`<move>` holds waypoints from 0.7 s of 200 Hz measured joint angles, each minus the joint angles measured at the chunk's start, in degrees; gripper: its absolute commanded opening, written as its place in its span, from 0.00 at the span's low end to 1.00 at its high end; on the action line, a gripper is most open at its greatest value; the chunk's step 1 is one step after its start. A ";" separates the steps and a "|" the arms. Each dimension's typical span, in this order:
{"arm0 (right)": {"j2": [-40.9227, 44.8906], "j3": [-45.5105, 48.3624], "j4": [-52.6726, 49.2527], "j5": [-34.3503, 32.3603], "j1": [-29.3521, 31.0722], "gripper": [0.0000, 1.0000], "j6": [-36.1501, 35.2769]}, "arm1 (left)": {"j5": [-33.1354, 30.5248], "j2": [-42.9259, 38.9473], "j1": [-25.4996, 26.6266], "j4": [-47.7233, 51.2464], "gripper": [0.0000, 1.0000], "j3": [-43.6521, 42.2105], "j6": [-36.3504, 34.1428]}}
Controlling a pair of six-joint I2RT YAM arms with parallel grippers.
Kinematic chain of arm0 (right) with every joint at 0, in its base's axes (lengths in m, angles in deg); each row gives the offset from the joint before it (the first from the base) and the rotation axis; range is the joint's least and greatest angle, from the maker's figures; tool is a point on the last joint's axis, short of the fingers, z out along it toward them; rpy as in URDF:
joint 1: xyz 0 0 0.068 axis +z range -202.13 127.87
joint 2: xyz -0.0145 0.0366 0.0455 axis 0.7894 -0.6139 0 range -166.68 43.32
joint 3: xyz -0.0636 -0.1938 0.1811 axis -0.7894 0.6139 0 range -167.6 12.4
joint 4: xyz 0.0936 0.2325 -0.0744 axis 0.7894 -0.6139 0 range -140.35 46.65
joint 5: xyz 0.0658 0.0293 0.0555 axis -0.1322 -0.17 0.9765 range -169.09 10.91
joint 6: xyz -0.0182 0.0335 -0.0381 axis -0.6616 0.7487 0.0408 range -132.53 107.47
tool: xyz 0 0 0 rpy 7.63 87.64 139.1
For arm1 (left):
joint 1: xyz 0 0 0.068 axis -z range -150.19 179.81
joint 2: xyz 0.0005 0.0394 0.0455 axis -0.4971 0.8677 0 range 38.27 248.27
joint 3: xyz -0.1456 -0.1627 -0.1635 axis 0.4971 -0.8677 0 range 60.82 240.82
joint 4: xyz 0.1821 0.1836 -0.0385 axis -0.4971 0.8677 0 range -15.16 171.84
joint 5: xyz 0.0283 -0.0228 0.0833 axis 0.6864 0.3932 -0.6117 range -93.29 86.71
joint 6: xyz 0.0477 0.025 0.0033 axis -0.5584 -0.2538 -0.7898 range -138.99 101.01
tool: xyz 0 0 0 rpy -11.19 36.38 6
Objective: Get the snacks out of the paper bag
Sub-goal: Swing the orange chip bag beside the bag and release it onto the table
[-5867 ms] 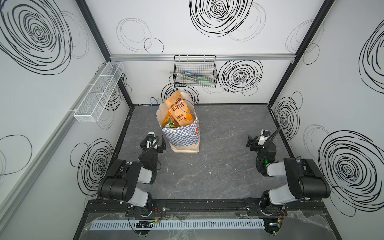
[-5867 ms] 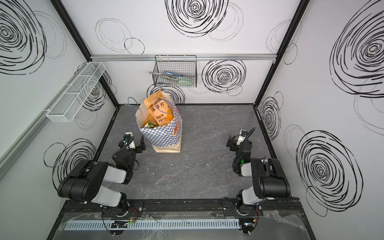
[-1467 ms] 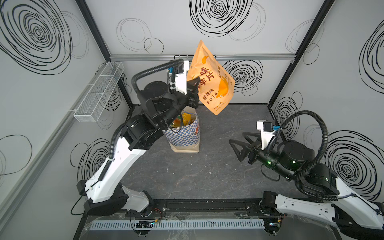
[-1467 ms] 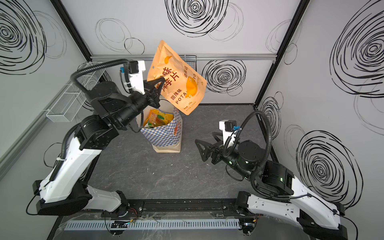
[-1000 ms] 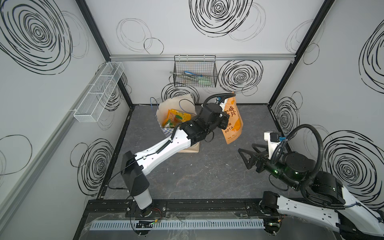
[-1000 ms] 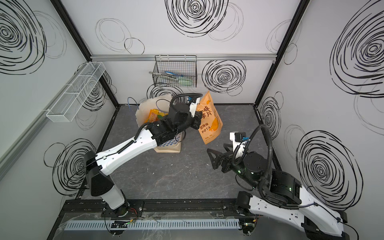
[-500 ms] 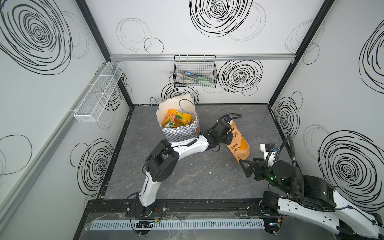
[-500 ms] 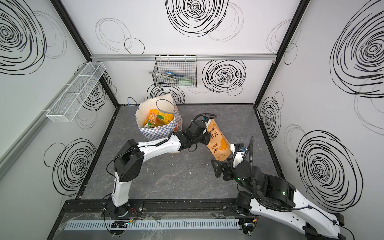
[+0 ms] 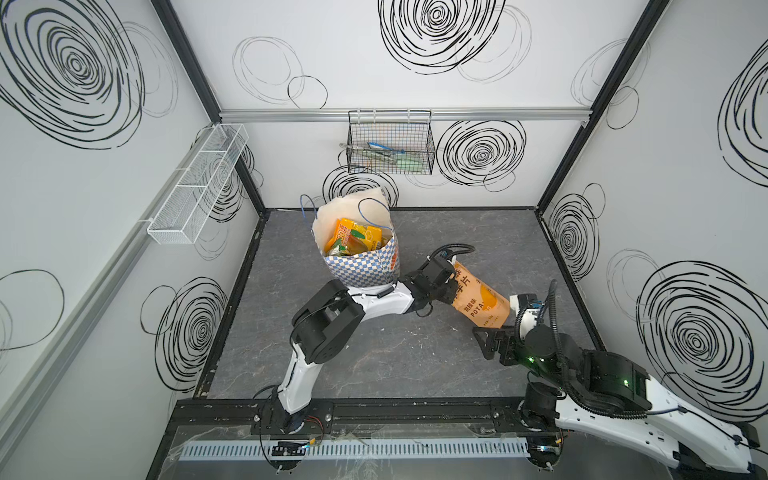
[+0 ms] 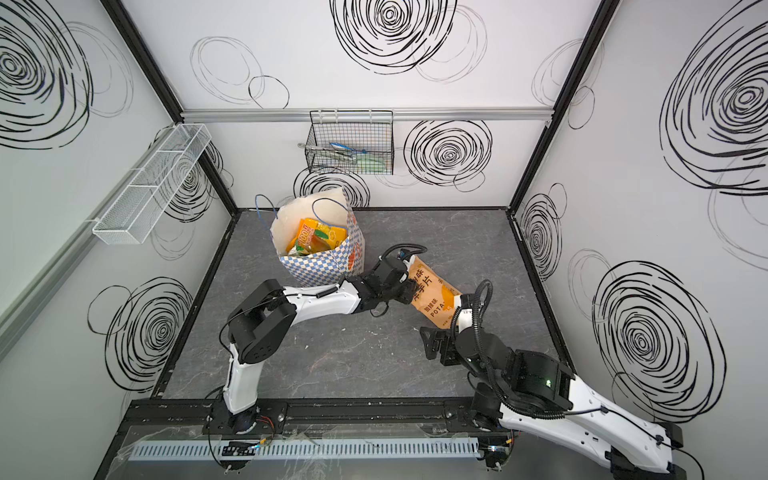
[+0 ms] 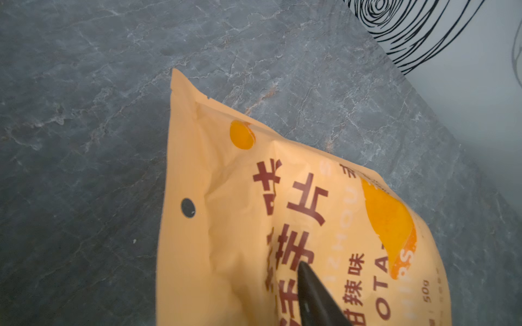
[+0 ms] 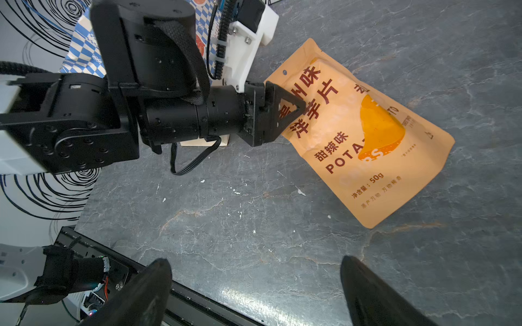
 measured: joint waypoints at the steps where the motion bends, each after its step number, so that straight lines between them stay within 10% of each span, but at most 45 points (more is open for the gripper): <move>1: -0.02 0.00 0.02 0.02 0.00 0.97 0.00 | -0.02 -0.02 0.00 0.02 0.65 0.00 0.00; 44: -0.61 0.02 1.05 0.50 -0.04 0.97 0.00 | -0.37 -3.87 0.00 0.33 0.88 -0.63 -0.09; 140: -9.18 -6.27 10.27 -0.17 -0.52 0.97 -6.86 | -3.67 -25.97 -0.17 9.01 0.91 5.55 -2.16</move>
